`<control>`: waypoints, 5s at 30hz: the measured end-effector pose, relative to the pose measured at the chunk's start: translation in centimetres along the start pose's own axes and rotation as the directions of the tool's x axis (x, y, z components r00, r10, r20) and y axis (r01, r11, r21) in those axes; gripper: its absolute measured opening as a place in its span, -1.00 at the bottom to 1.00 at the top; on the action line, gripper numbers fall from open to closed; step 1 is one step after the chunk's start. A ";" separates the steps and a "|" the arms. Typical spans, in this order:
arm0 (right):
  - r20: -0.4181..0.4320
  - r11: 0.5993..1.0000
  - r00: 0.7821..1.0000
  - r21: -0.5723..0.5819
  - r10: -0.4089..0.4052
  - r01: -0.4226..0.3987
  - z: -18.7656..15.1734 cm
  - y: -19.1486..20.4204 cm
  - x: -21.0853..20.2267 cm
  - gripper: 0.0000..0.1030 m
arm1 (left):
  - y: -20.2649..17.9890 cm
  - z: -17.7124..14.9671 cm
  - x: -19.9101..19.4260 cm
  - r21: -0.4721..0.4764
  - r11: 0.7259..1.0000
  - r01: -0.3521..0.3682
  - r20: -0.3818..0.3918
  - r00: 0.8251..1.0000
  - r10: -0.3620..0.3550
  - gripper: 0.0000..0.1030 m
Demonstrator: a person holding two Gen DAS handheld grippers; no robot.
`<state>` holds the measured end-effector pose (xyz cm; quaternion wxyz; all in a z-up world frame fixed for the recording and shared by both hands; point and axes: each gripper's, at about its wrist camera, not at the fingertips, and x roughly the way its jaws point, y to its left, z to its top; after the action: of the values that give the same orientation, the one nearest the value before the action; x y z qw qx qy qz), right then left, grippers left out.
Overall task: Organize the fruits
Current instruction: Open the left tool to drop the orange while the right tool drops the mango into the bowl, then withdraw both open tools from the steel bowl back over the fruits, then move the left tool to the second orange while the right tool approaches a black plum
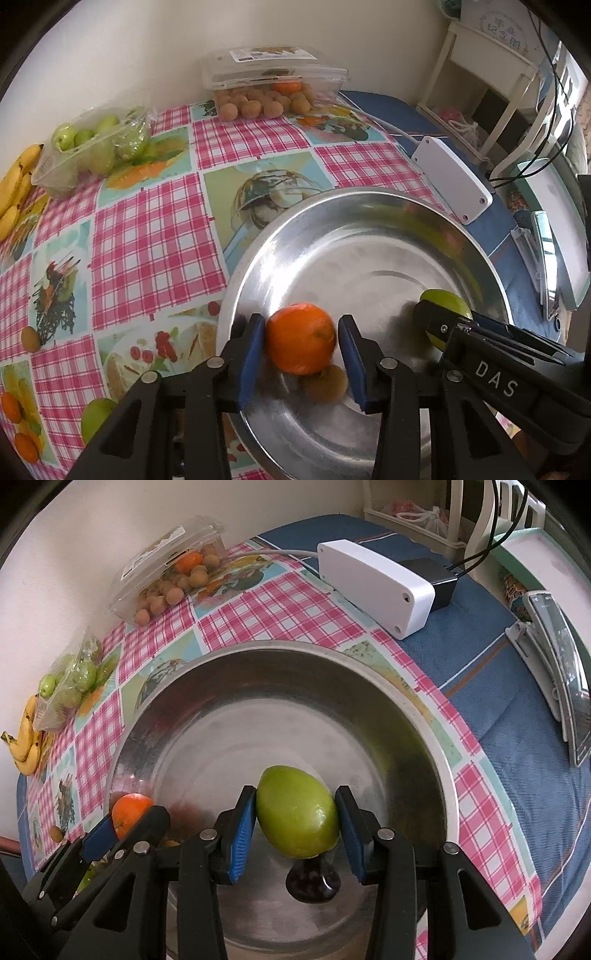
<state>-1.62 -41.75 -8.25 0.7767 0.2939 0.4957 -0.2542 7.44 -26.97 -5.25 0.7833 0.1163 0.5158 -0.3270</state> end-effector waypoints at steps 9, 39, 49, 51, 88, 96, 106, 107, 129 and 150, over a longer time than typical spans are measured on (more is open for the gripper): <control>0.034 1.000 0.999 -0.008 -0.011 0.012 0.5 0.2 -1.8 -0.01 | 0.2 0.4 -2.0 -0.008 1.000 -0.003 0.012 1.000 0.003 0.08; 0.030 0.998 0.999 -0.052 -0.032 0.033 0.4 1.2 -3.1 0.09 | 6.7 -0.1 -3.4 -0.265 0.959 -0.100 -0.062 0.994 0.087 0.26; 0.016 0.997 1.000 -0.067 -0.022 0.023 0.4 1.5 -2.7 0.43 | 8.0 -0.4 -3.1 -0.296 0.943 -0.150 -0.078 0.988 0.132 0.61; 0.016 0.997 1.000 -0.074 -0.019 0.020 0.3 1.7 -2.6 0.55 | 8.2 -0.5 -3.1 -0.297 0.940 -0.170 -0.080 0.985 0.152 0.69; -0.022 0.994 0.998 -0.100 -0.054 0.052 -0.7 2.7 -4.2 0.97 | 9.3 -1.2 -5.7 -0.278 0.930 -0.238 -0.050 0.971 0.234 1.00; -0.011 0.994 0.999 -0.099 -0.050 0.048 -1.4 3.8 -5.6 0.97 | 11.6 -2.8 -7.2 -0.300 0.918 -0.259 -0.046 0.965 0.257 1.00; -0.008 0.989 1.000 -0.148 -0.026 0.025 -2.7 7.2 -6.2 0.97 | 17.9 -4.9 -10.0 -0.396 0.872 -0.287 -0.046 0.955 0.294 1.00; -0.009 0.988 1.000 -0.155 -0.024 0.022 -2.8 7.6 -6.2 0.97 | 18.7 -5.2 -10.3 -0.410 0.865 -0.290 -0.049 0.954 0.297 1.00; -0.063 0.936 0.993 -0.332 0.098 -0.114 -6.8 18.1 -5.5 0.97 | 28.1 -10.4 -14.5 -0.578 0.770 -0.268 -0.065 0.957 0.284 1.00; -0.149 0.901 0.988 -0.422 0.042 -0.102 -10.2 18.9 -2.4 0.52 | 29.3 -13.2 -12.1 -0.601 0.752 -0.269 -0.147 0.963 0.227 0.83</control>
<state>4.11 -21.11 -5.59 0.7954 0.1512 0.5800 -0.0897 13.22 6.83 -4.95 0.7974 -0.0676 0.5989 -0.0300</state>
